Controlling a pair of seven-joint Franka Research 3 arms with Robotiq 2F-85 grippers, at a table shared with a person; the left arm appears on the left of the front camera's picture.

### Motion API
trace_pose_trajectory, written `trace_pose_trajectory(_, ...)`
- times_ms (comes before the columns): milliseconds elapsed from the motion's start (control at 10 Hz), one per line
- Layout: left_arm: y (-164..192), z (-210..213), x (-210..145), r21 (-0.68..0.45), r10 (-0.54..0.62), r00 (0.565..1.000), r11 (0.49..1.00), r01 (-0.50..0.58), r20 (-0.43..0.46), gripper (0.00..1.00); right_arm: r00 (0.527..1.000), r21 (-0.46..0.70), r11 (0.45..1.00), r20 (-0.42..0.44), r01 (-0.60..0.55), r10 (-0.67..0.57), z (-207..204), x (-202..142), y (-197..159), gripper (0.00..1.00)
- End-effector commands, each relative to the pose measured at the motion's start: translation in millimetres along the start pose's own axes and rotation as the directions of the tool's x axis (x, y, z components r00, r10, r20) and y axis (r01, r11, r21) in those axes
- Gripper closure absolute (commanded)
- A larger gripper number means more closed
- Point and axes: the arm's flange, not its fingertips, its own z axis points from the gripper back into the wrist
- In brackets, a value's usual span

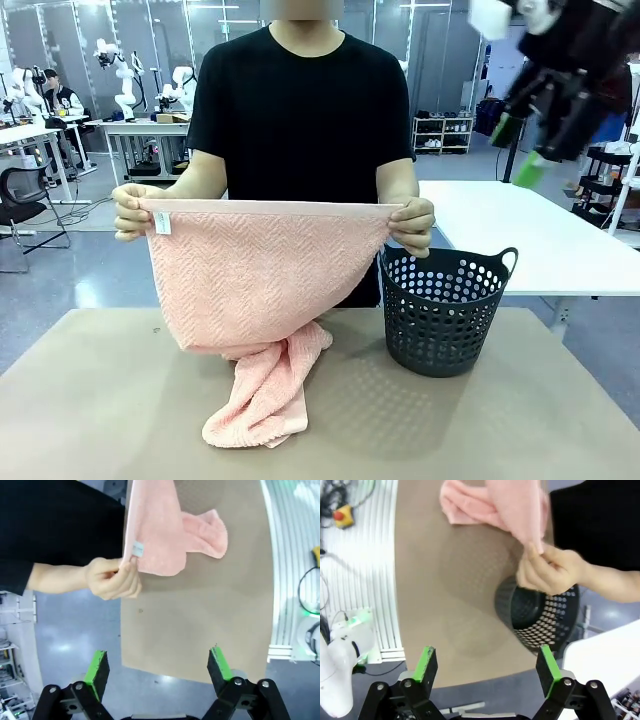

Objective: Fold the towel.
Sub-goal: Grab the top end of the 100 cm Hotel Towel extended by the human.

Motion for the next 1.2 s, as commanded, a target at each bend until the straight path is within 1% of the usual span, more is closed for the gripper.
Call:
trace_pose_trajectory(0,25,-6,31,-0.06,-0.006,0.995,0.998,0.0,-0.104,0.0,0.995,-0.025,0.998,-0.082,0.052,-0.054,-9,32,-17,0.0)
trace_pose_trajectory(200,46,-30,83,-0.054,-0.038,0.992,0.998,0.032,-0.123,0.0,0.996,-0.065,0.998,-0.088,0.021,-0.027,-21,75,-25,0.0)
trace_pose_trajectory(300,50,-43,103,-0.059,-0.041,0.992,0.998,0.034,-0.118,0.0,0.996,-0.087,0.996,-0.088,-0.007,0.0,-28,90,-27,0.0)
trace_pose_trajectory(400,51,-58,118,-0.054,-0.023,0.99,0.998,0.016,-0.139,0.0,0.996,-0.101,0.995,-0.088,-0.018,0.01,-36,101,-30,0.0)
trace_pose_trajectory(500,49,-72,129,-0.074,-0.021,0.99,0.997,0.011,-0.138,0.0,0.997,-0.099,0.995,-0.077,-0.03,0.023,-42,109,-33,0.0)
trace_pose_trajectory(600,46,-83,139,-0.066,0.0,0.986,0.998,-0.012,-0.168,0.0,0.996,-0.114,0.992,-0.081,-0.057,0.048,-48,115,-34,0.0)
trace_pose_trajectory(800,48,-96,148,-0.039,0.001,0.987,0.999,-0.008,-0.161,0.0,0.993,-0.118,0.988,-0.077,-0.097,0.089,-55,123,-39,0.0)
trace_pose_trajectory(900,47,-98,150,-0.047,-0.003,0.987,0.999,-0.005,-0.161,0.0,0.994,-0.109,0.99,-0.08,-0.089,0.081,-60,125,-39,0.0)
trace_pose_trajectory(1000,48,-110,152,-0.056,-0.027,0.986,0.998,0.018,-0.162,0.0,0.994,-0.092,0.993,-0.076,-0.08,0.073,-69,127,-40,0.0)
trace_pose_trajectory(1100,51,-123,151,-0.069,-0.02,0.986,0.998,0.009,-0.165,0.0,0.994,-0.078,0.994,-0.082,-0.081,0.074,-80,127,-40,0.0)
